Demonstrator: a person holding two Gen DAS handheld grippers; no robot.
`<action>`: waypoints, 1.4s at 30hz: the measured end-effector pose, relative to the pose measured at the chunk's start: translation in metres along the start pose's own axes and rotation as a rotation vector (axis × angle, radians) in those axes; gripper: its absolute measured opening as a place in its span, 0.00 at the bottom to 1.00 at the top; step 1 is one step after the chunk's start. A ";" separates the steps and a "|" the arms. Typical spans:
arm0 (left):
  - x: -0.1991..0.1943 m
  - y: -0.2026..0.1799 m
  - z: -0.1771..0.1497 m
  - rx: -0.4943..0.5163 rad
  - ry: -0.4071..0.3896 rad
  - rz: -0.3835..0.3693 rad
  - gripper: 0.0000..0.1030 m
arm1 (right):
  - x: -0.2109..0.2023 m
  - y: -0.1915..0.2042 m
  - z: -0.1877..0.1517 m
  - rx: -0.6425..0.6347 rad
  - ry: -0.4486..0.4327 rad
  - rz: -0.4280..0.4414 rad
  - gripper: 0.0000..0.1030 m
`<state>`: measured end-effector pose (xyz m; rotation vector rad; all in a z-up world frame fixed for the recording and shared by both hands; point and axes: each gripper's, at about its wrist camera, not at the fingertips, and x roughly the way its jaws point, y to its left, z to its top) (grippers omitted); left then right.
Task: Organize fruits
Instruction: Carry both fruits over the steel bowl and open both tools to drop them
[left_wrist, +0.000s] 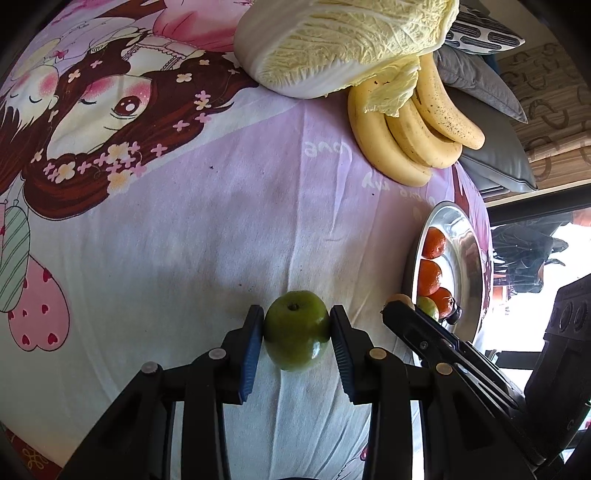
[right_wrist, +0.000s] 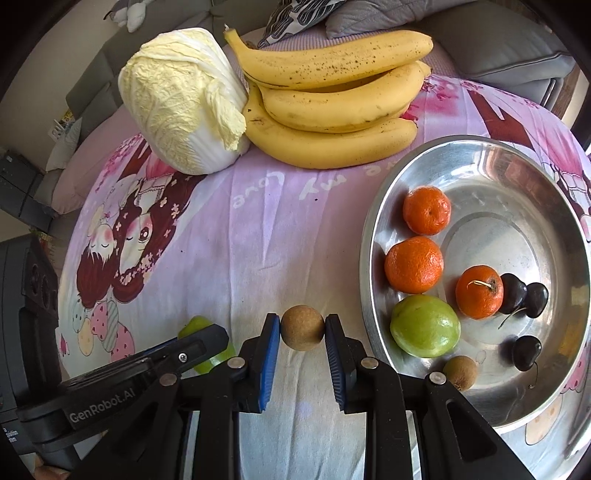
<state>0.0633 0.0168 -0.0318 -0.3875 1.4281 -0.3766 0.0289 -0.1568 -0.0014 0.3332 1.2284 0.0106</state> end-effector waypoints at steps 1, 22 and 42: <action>-0.002 -0.002 0.001 0.008 -0.005 -0.001 0.37 | 0.000 -0.001 0.000 0.006 0.000 0.003 0.26; -0.011 -0.071 0.013 0.162 -0.063 -0.021 0.37 | -0.039 -0.093 0.017 0.233 -0.107 -0.116 0.26; 0.040 -0.173 0.032 0.354 -0.013 -0.062 0.37 | -0.027 -0.138 0.034 0.290 -0.128 -0.240 0.26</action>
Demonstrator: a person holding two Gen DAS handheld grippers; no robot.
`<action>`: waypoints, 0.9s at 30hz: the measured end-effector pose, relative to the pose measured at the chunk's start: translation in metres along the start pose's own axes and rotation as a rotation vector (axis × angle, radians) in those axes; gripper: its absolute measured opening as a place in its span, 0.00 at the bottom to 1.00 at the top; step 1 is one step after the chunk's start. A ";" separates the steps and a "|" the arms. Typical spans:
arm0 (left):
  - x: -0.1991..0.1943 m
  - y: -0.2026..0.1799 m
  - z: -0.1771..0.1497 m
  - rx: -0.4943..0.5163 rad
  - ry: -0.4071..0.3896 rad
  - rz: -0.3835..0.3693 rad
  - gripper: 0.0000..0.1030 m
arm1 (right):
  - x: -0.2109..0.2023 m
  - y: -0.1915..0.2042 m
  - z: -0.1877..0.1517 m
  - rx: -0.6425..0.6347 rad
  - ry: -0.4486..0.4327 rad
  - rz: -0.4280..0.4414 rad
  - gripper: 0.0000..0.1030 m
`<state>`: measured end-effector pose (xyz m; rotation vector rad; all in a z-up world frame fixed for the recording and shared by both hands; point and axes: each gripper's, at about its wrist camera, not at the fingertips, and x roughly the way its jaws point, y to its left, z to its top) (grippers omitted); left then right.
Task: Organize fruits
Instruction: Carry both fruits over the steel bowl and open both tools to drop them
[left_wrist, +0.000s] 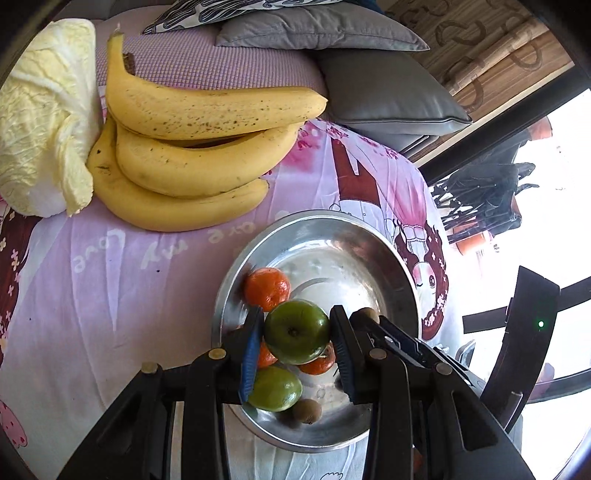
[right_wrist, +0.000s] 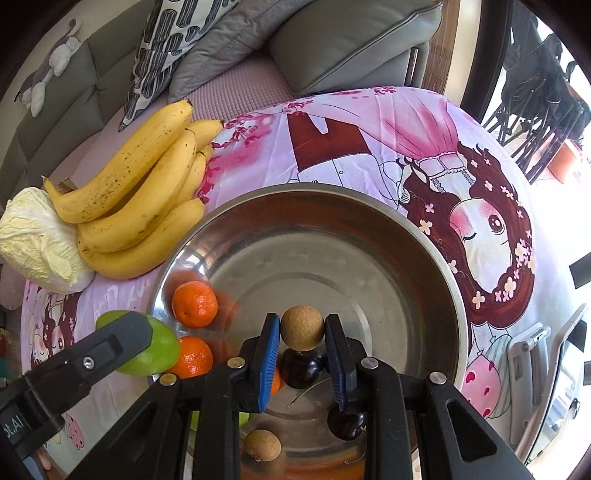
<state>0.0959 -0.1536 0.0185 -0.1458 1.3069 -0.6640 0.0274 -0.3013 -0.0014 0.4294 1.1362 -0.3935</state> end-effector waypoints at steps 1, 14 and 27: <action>0.003 -0.002 0.001 0.004 0.003 0.002 0.37 | 0.000 0.000 -0.001 0.001 0.002 -0.001 0.26; 0.011 -0.005 -0.002 0.032 0.017 0.038 0.37 | -0.002 -0.008 0.000 0.031 -0.005 0.009 0.27; 0.002 0.030 -0.015 0.014 0.023 0.317 0.68 | 0.010 -0.014 -0.001 0.060 0.063 0.032 0.65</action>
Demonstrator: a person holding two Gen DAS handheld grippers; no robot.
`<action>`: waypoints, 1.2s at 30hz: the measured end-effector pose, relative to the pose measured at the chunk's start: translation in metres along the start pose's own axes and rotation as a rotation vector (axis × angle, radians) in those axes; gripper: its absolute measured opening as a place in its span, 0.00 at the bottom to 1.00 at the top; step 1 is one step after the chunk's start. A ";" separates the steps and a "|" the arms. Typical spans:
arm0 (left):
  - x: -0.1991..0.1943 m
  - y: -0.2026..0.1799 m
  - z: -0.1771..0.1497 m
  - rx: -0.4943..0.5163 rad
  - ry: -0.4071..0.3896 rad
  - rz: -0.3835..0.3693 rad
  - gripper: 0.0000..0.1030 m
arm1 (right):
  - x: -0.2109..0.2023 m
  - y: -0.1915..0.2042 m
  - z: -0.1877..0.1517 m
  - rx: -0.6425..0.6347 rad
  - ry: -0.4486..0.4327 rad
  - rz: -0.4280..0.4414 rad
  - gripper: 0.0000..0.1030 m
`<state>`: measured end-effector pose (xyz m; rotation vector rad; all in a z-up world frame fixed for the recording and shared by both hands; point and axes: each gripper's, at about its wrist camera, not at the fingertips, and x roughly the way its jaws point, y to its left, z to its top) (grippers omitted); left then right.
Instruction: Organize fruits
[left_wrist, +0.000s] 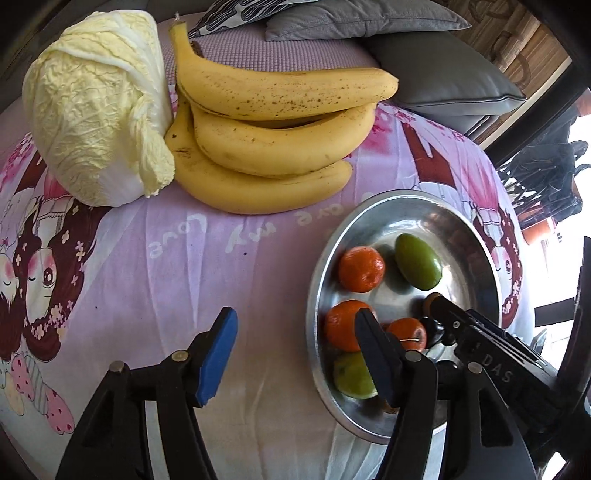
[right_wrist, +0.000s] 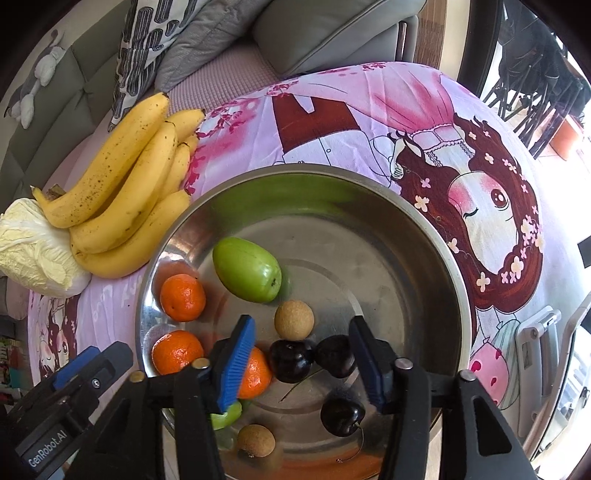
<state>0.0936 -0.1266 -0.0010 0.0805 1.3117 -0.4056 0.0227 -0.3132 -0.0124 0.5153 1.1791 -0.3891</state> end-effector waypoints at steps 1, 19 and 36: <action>0.002 0.003 -0.001 -0.006 0.004 0.018 0.70 | 0.000 0.000 0.000 0.000 -0.003 0.003 0.65; 0.016 0.041 -0.009 -0.044 0.001 0.129 0.92 | 0.010 -0.005 0.006 0.025 0.008 0.012 0.84; 0.003 0.042 0.002 -0.044 -0.056 0.245 0.92 | 0.005 0.009 0.001 -0.015 0.008 0.027 0.84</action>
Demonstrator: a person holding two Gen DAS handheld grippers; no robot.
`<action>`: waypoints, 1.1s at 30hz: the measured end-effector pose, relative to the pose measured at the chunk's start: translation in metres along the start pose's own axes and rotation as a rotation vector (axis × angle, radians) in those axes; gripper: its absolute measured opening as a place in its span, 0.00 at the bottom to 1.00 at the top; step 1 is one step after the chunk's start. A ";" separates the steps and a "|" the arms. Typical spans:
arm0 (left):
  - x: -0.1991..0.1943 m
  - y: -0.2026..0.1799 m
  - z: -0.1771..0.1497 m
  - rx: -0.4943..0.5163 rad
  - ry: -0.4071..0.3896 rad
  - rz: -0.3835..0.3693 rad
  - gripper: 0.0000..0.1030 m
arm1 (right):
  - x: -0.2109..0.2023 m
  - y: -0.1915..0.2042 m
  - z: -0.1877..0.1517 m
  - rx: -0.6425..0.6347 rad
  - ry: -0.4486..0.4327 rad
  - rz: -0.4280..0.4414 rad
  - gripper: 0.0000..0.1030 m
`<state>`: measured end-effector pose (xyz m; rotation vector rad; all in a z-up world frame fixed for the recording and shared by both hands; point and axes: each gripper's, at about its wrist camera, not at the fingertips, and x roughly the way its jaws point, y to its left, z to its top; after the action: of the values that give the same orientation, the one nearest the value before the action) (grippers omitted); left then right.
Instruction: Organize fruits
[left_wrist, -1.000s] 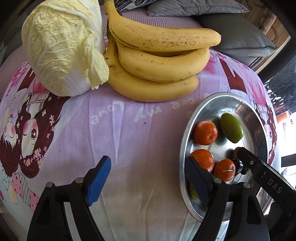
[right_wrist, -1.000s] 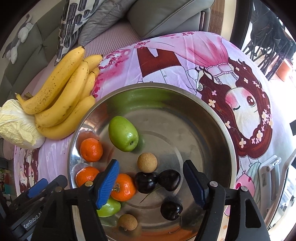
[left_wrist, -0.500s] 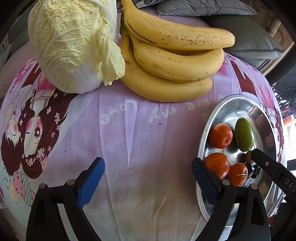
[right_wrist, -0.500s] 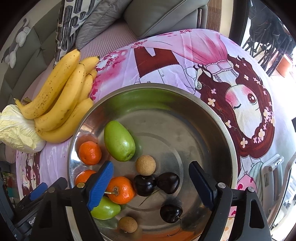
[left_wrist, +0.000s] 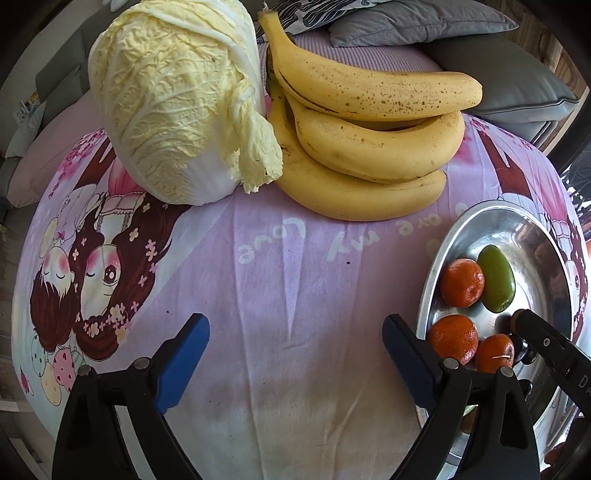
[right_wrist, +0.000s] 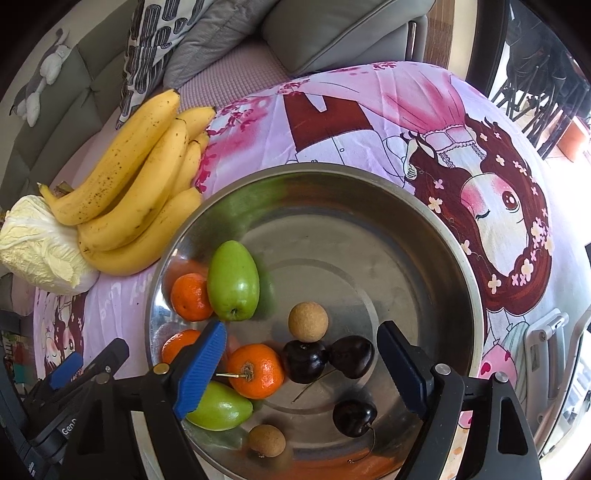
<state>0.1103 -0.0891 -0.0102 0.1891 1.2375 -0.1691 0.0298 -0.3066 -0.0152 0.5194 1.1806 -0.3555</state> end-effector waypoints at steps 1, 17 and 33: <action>-0.001 0.002 0.000 -0.012 0.003 -0.004 0.92 | 0.000 0.002 -0.001 -0.007 0.000 0.000 0.84; -0.018 0.038 -0.043 -0.068 0.006 -0.081 0.92 | -0.011 0.027 -0.025 -0.063 -0.011 0.023 0.84; -0.042 0.084 -0.098 -0.145 0.026 -0.061 0.92 | -0.025 0.044 -0.073 -0.127 -0.005 -0.005 0.84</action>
<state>0.0263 0.0166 0.0033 0.0279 1.2765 -0.1294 -0.0128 -0.2293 -0.0035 0.4045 1.1912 -0.2842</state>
